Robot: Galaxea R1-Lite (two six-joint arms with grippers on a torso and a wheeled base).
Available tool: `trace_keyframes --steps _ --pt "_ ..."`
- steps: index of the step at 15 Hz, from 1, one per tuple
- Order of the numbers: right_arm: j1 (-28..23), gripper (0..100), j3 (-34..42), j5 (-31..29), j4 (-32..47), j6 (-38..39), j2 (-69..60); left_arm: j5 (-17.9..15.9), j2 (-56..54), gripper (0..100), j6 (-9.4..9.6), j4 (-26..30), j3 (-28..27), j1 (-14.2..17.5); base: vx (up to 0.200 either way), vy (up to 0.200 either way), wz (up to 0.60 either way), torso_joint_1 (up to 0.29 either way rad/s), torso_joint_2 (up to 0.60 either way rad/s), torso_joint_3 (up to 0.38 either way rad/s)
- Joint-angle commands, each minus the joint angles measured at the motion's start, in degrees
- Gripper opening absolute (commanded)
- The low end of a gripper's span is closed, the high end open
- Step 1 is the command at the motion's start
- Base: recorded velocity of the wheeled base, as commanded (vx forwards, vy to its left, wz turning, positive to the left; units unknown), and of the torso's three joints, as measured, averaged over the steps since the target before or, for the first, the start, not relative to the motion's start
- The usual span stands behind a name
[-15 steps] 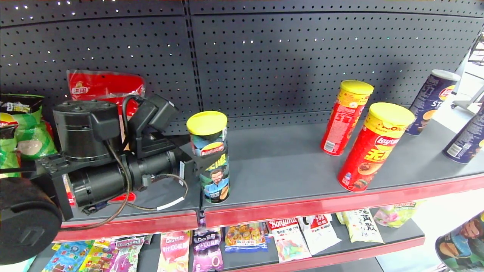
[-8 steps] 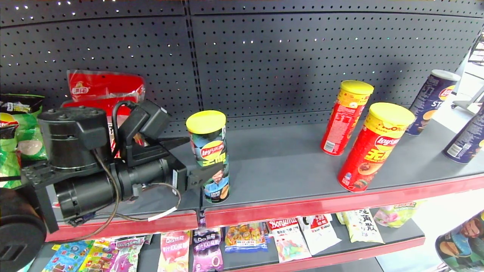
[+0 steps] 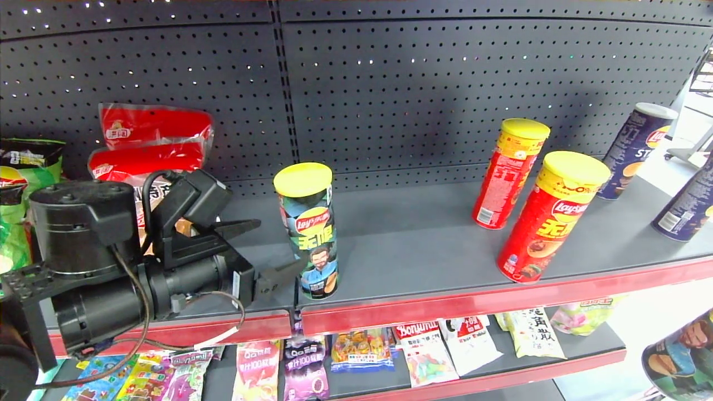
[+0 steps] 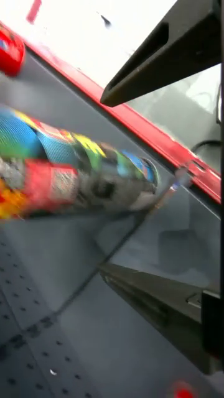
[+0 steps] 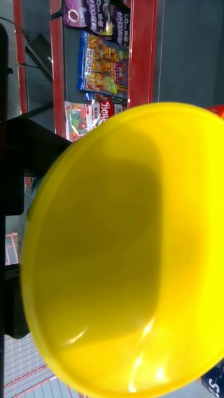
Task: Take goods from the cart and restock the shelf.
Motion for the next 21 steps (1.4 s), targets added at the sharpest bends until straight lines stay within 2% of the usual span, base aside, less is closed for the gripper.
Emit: trace_keyframes --steps 1,4,10,15,18,21 --pt "0.03 0 0.01 0.03 -0.02 -0.03 -0.02 -0.02 0.58 100 0.04 0.09 0.28 1.02 0.0 0.0 0.0 0.0 0.0 0.0" --pt "0.03 0 -0.08 0.03 -0.2 -0.03 0.15 1.57 3.57 100 0.48 -0.35 -1.04 2.17 0.0 0.0 0.0 0.0 0.0 0.0" --pt "0.03 0 -0.08 0.03 -0.2 -0.03 0.24 1.65 6.12 100 0.3 -0.35 -4.29 2.25 0.0 0.0 0.0 0.0 0.0 0.0" --pt "0.03 0 0.01 0.03 -0.11 -0.03 0.24 1.48 4.8 100 0.04 -0.35 -3.23 2.34 0.0 0.0 0.0 0.0 0.0 0.0" --pt "0.03 0 0.01 0.03 -0.11 -0.03 0.42 0.16 4.63 100 -0.05 -0.44 -3.5 2.52 0.0 0.0 0.0 0.0 0.0 0.0" --pt "0.03 0 -0.08 0.03 -0.2 -0.03 0.68 -3.27 4.72 100 -0.05 -0.53 -4.99 2.25 0.0 0.0 0.0 0.0 0.0 0.0"
